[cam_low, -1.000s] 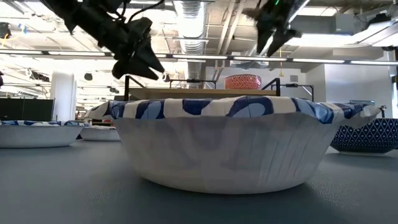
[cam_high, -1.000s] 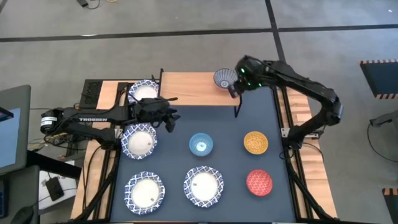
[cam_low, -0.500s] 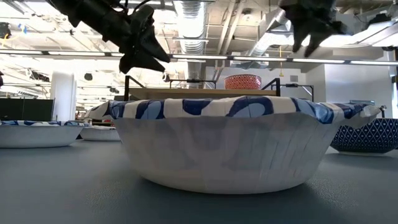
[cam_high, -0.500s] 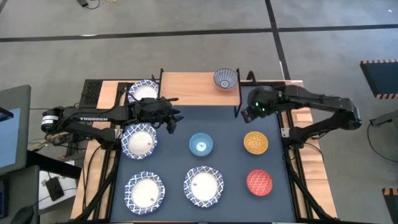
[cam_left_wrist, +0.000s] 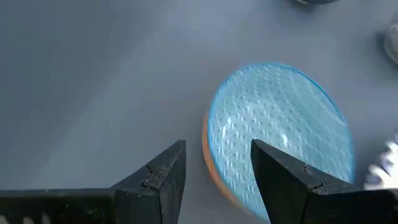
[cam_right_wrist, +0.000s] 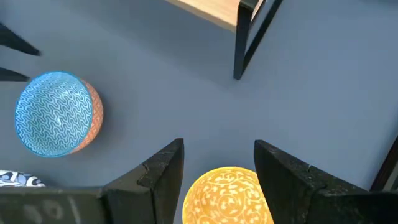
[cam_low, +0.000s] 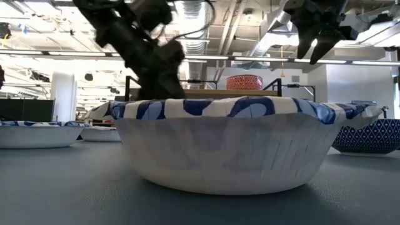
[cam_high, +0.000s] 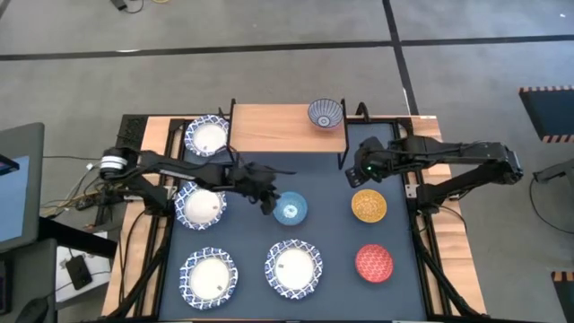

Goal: Place and stack bowls onto a shelf
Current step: Stack the light blue bowl on top of the blue bowl on the shelf

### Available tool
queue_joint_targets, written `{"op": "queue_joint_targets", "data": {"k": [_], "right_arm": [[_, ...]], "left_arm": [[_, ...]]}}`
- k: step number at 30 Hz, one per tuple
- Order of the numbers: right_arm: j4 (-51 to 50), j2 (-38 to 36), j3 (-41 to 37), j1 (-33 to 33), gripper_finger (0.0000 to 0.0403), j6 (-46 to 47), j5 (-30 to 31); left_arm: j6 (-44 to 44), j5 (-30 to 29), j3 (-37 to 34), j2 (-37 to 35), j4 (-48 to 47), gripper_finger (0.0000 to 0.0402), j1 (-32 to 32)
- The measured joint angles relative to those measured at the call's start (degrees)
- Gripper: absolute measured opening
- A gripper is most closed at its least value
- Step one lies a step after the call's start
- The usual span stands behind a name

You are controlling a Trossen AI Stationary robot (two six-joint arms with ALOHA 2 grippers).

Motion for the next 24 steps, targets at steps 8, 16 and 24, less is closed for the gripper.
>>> {"op": "queue_joint_targets", "data": {"k": [8, 16, 24], "right_arm": [[0.0, 0.1, 0.0, 0.7, 0.0221, 0.8, 0.0], [-0.2, 0.1, 0.0, 1.6, 0.0221, 2.3, -0.1], [-0.2, 0.1, 0.0, 3.5, 0.0221, 4.7, 0.4]], "left_arm": [[1.2, 1.3, 9.4, 9.4, -11.6, 0.0161, 0.0], [4.8, 1.1, 11.5, 11.6, -14.8, 0.0065, 0.0], [7.1, 1.8, 12.3, 11.3, -15.6, 0.0008, 0.0]]}}
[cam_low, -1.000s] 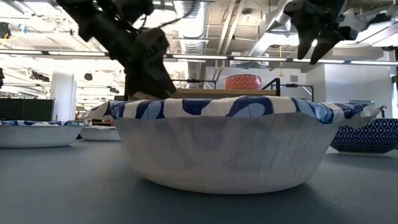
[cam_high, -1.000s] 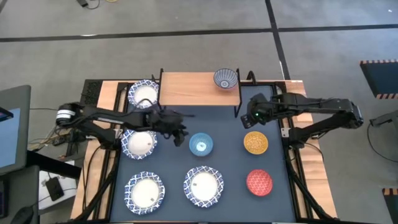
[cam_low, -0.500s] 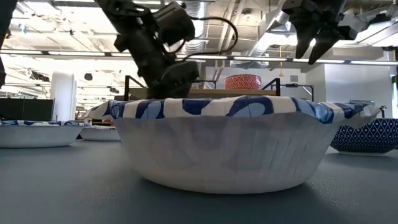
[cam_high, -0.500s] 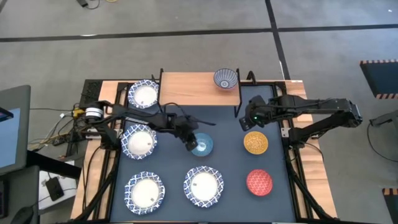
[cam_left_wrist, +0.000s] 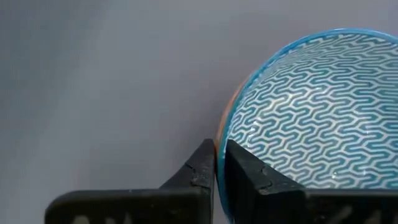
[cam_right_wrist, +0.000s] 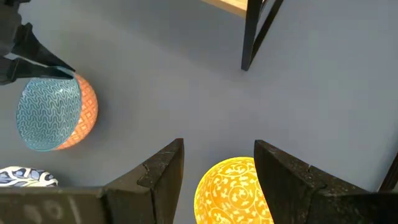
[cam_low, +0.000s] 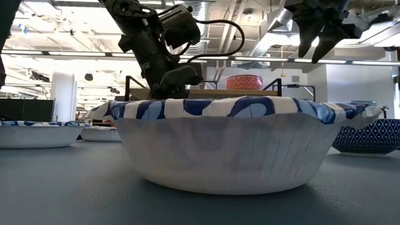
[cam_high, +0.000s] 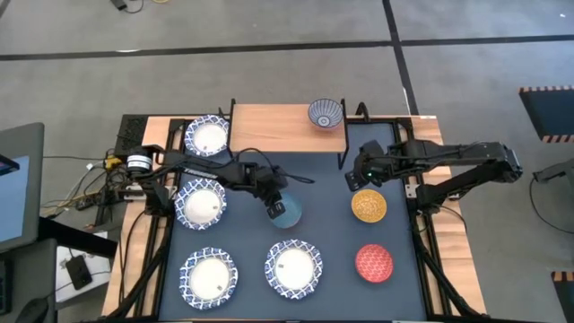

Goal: Place and stack bowls onto a shelf
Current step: Stack the light blue bowl on top of the blue bowl on the shelf

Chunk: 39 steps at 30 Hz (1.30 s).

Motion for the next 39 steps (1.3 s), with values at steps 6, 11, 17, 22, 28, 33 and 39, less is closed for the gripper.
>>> {"op": "queue_joint_targets", "data": {"k": [6, 11, 17, 22, 28, 33, 39], "right_arm": [[0.6, 0.0, 0.0, 2.4, 0.0221, 0.6, 0.1], [4.0, 0.0, 0.0, 5.3, 0.0221, -0.3, 0.2], [9.6, 0.0, 0.0, 8.5, 0.0221, -3.1, 4.3], [16.1, 0.0, 0.0, 9.2, 0.0221, -10.0, 9.1], [23.4, 0.0, 0.0, 9.1, 0.0221, -20.8, 20.8], [30.8, 0.0, 0.1, 8.2, 0.0221, -32.8, 23.4], [39.2, 0.5, 0.1, 6.5, 0.0221, -46.3, 23.0]], "left_arm": [[2.6, 0.6, 7.0, 0.1, -6.8, 0.0004, -0.7], [10.0, -2.0, 15.6, 0.1, -13.1, 0.0003, -1.0], [15.7, -6.6, 25.9, 0.1, -17.8, 0.0003, -1.0], [18.1, -10.5, 32.3, 0.1, -19.7, 0.0003, -0.8], [19.1, -19.7, 38.0, 0.1, -24.1, 0.0009, -0.5], [20.5, -26.3, 40.8, 0.1, -25.7, 0.0009, -0.3], [21.9, -32.0, 42.0, 0.1, -25.1, 0.0007, -0.2]]}}
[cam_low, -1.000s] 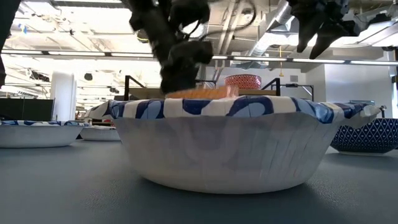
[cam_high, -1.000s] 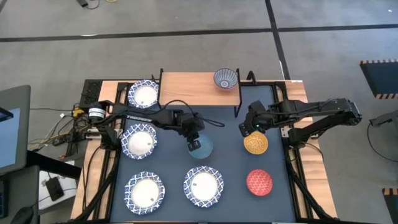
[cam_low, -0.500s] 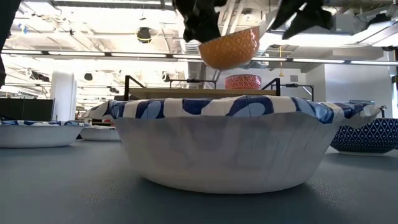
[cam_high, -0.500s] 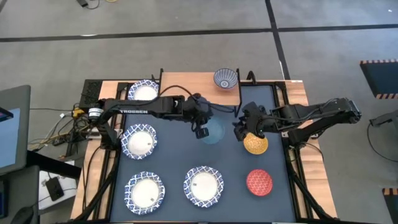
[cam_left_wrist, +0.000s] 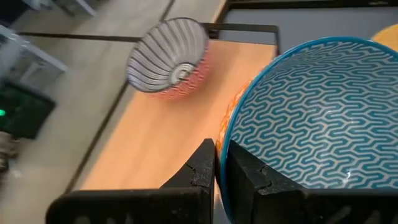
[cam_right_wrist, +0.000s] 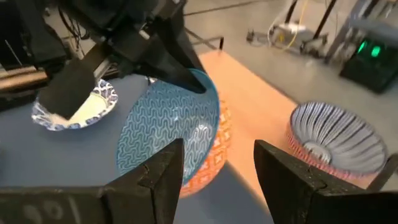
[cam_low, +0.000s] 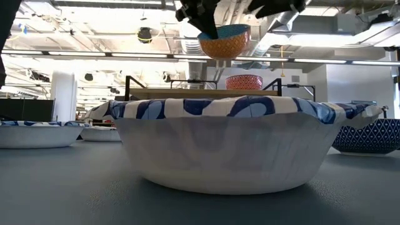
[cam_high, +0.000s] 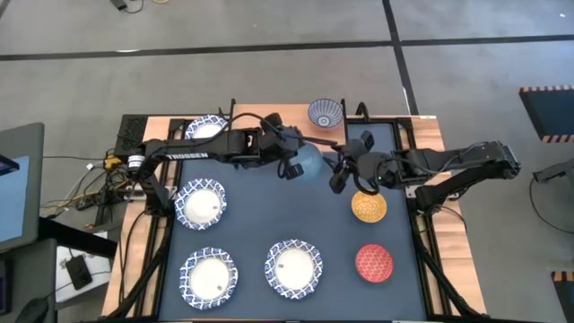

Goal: Place and stack bowls onto a shelf
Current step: Stack the light blue bowl on top of the blue bowl on the shelf

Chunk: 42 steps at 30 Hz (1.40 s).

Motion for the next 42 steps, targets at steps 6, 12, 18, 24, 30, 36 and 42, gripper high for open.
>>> {"op": "queue_joint_targets", "data": {"k": [6, 12, 18, 24, 30, 36, 42], "right_arm": [[1.6, 0.0, 0.0, -4.0, 0.0221, -5.6, -1.8], [1.6, 0.0, 0.0, -7.3, 0.0221, -6.7, -5.3], [1.6, -0.1, 0.0, -10.2, 0.0217, -7.7, -7.4], [1.6, -0.1, 0.1, -13.2, 0.0182, -8.1, -7.4], [1.6, -0.1, 0.1, -15.1, 0.0135, -10.4, -7.0], [1.6, 3.3, 0.1, -16.0, 0.0098, -13.8, -3.3], [1.8, 5.6, 0.0, -16.6, 0.0049, -12.1, -2.8]], "left_arm": [[6.7, -5.0, 0.1, 0.0, 5.1, 0.0007, -0.9], [14.7, -7.3, 0.1, 0.0, 10.2, 0.0007, -3.1], [15.5, -8.7, 0.1, 0.0, 13.6, 0.0007, -4.7], [5.5, -10.1, 0.1, 0.0, 15.9, 0.0007, -4.9], [2.1, -10.8, 0.1, 0.3, 19.5, 0.0011, -4.6], [3.0, -10.1, 0.0, 1.7, 24.4, 0.0019, -4.1], [2.6, -6.7, 0.6, 1.9, 24.6, 0.0019, -4.2]]}}
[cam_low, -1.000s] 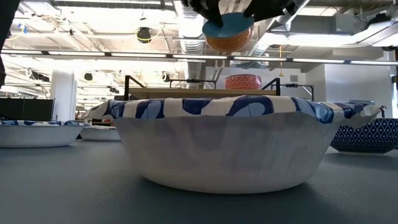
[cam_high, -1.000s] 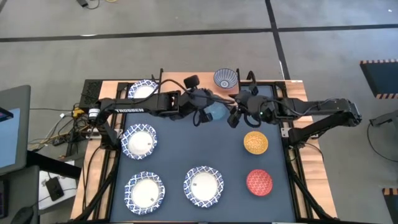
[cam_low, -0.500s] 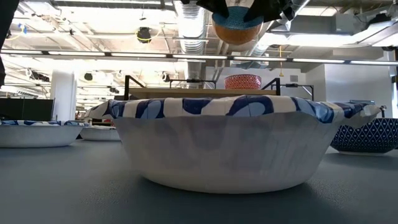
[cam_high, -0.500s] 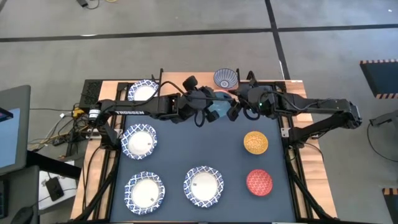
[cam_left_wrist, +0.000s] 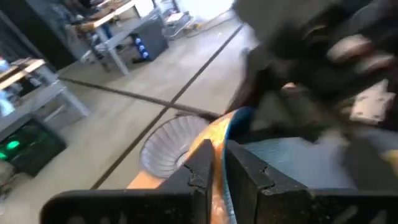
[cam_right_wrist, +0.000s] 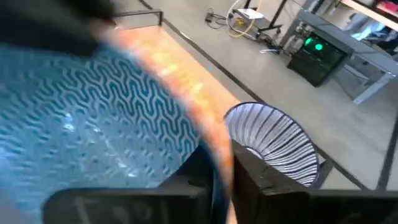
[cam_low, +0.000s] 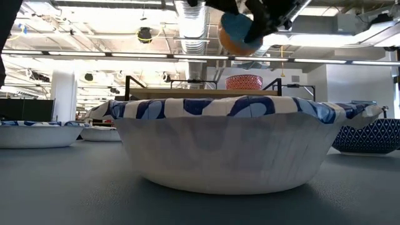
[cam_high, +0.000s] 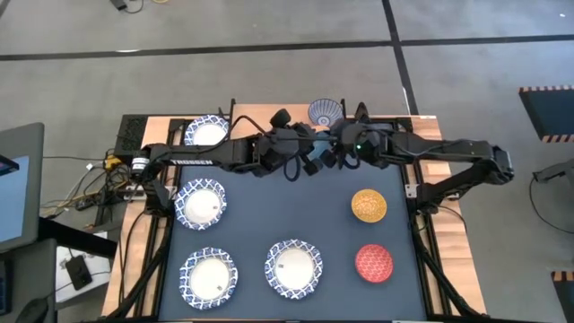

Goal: Place and stack bowls onto a shelf
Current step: Stack the light blue bowl on top of the blue bowl on the shelf

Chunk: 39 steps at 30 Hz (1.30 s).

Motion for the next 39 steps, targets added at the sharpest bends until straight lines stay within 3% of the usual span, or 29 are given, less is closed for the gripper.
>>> {"op": "queue_joint_targets", "data": {"k": [8, 12, 15, 21, 24, 31, 39], "right_arm": [[-0.2, -0.6, 0.1, -6.7, 0.0043, 1.4, -2.8], [-2.1, 0.8, 4.5, -14.7, 0.0043, 5.6, -10.4], [-7.5, 3.5, 11.8, -21.8, 0.0043, 10.4, -18.9], [-29.2, 15.8, 27.6, -32.6, 0.0043, 16.6, -34.1], [-35.1, 20.7, 32.7, -35.3, 0.0043, 15.9, -37.5], [-36.4, 26.3, 36.5, -40.1, 0.0043, 12.5, -50.6], [-40.3, 30.0, 37.5, -41.7, 0.0043, 11.0, -52.0]], "left_arm": [[0.5, -2.5, 0.2, -1.5, -5.6, 0.0019, -0.2], [-2.9, -2.0, 0.3, -5.7, -11.1, 0.002, 0.9], [-6.6, 1.6, 0.3, -8.2, -15.6, 0.002, 3.1], [-13.0, 13.1, 0.3, -10.4, -21.9, 0.0021, 8.3], [-15.1, 17.1, 0.2, -9.9, -25.6, 0.0021, 10.3], [-17.2, 21.2, 0.1, -8.3, -29.0, 0.0021, 11.4], [-16.3, 21.6, -0.2, -7.4, -29.2, 0.002, 11.5]]}}
